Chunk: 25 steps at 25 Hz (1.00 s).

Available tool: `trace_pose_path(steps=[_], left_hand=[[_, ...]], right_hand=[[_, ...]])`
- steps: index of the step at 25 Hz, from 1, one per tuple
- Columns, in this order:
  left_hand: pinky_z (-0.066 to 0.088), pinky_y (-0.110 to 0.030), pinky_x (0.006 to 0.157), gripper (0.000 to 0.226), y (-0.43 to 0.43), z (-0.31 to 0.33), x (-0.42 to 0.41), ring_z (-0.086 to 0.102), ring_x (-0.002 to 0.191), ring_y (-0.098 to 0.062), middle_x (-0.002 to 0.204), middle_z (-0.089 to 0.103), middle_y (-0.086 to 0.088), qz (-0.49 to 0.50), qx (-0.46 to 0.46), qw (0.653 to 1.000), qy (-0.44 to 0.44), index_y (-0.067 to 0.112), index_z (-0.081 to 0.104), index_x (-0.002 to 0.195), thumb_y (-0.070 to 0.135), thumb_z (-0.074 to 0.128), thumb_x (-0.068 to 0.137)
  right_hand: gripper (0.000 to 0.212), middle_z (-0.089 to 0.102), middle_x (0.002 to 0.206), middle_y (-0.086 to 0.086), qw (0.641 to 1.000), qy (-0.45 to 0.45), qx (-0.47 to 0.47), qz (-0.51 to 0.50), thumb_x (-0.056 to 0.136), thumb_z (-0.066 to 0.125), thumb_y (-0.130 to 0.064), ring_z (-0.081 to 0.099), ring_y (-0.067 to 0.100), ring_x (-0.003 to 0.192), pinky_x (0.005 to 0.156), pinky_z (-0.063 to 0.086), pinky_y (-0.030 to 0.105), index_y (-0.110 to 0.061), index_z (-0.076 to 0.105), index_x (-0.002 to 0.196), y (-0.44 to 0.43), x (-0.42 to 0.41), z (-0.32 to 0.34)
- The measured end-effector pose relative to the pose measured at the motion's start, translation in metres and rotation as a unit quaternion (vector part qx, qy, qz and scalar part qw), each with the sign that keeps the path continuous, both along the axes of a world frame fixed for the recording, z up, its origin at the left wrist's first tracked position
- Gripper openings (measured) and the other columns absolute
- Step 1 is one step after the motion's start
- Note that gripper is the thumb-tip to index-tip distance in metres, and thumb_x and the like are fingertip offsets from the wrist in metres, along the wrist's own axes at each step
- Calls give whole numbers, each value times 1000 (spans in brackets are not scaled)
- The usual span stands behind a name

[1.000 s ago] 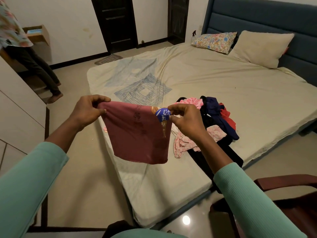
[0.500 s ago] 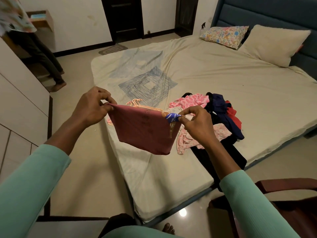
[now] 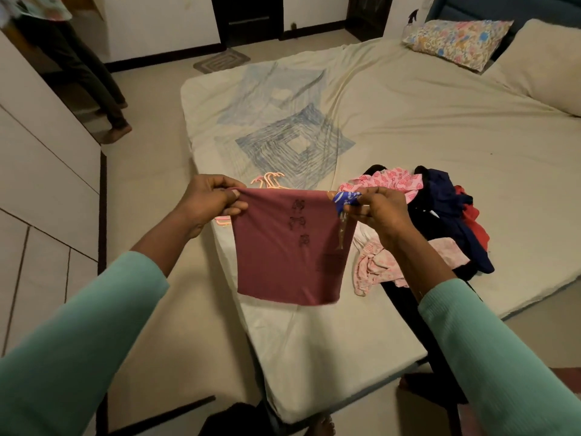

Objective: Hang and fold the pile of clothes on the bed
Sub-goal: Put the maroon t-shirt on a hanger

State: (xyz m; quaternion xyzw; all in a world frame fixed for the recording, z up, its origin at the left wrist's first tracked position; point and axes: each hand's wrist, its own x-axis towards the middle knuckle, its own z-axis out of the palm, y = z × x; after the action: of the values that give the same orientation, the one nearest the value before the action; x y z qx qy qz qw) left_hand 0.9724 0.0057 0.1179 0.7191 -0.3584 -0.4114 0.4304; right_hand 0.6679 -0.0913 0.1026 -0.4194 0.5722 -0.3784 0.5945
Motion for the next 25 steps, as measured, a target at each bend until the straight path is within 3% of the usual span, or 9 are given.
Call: trace_pose_path(steps=[2,4,6,10,13,15,17,20,25], left_hand=[[64,-23,71,20,-16,-5,8,75,69,-13,87,72,-21,32,-34,999,-10,-2,72,105,-9,54,100],[64,-24,70,24,-19,-12,14,75,70,-17,80,73,-17,70,-63,996,-3,2,74,99,-9,53,97],[64,-25,70,25,-9,-33,11,76,73,-22,77,76,-14,81,-72,994,2,6,75,95,-7,53,97],[63,-33,71,12,38,-138,-19,78,78,-30,76,77,-8,75,-26,997,0,10,76,88,8,69,98],[61,-38,78,8,82,-242,-52,77,76,-17,76,78,4,23,56,997,-56,24,78,83,28,80,89],[59,-30,76,10,110,-302,-76,73,75,-2,77,78,13,0,120,989,-83,29,78,83,21,82,88],[50,-10,71,21,137,-347,-96,69,76,7,78,76,20,3,152,984,-99,30,78,83,10,80,87],[43,1,69,25,166,-383,-118,67,79,11,79,74,23,4,182,976,-121,28,78,84,2,77,85],[53,-23,68,24,181,-389,-122,67,66,4,77,72,23,-63,207,966,-138,34,73,81,12,78,86]], right_hand=[[13,75,93,30,999,-8,-8,-32,92,62,-1,76,34,77,91,62,50,6,72,89,-22,17,-5],[16,75,84,23,999,3,-40,-35,94,69,-10,73,25,70,81,62,41,1,73,85,-32,25,-11],[12,75,84,14,996,32,-77,-16,92,74,-5,71,21,73,75,60,34,-8,75,80,-29,24,-26],[29,77,96,1,991,113,-67,-7,90,72,5,74,23,89,80,62,36,-23,75,92,8,2,-127],[34,74,104,-3,984,177,-8,-12,88,73,5,74,21,91,84,60,33,-27,71,100,46,-23,-228],[35,73,104,-5,972,229,41,-5,87,73,6,73,17,94,76,55,22,-24,69,104,73,-42,-286],[37,74,100,-6,964,251,82,-2,87,71,8,73,14,96,70,51,17,-23,70,107,99,-59,-332],[38,74,97,-7,960,262,98,-9,89,65,9,71,6,92,78,59,20,-23,70,108,128,-78,-369],[41,66,116,-8,934,354,31,33,91,68,-4,65,12,105,88,57,32,-24,62,126,135,-79,-378]])
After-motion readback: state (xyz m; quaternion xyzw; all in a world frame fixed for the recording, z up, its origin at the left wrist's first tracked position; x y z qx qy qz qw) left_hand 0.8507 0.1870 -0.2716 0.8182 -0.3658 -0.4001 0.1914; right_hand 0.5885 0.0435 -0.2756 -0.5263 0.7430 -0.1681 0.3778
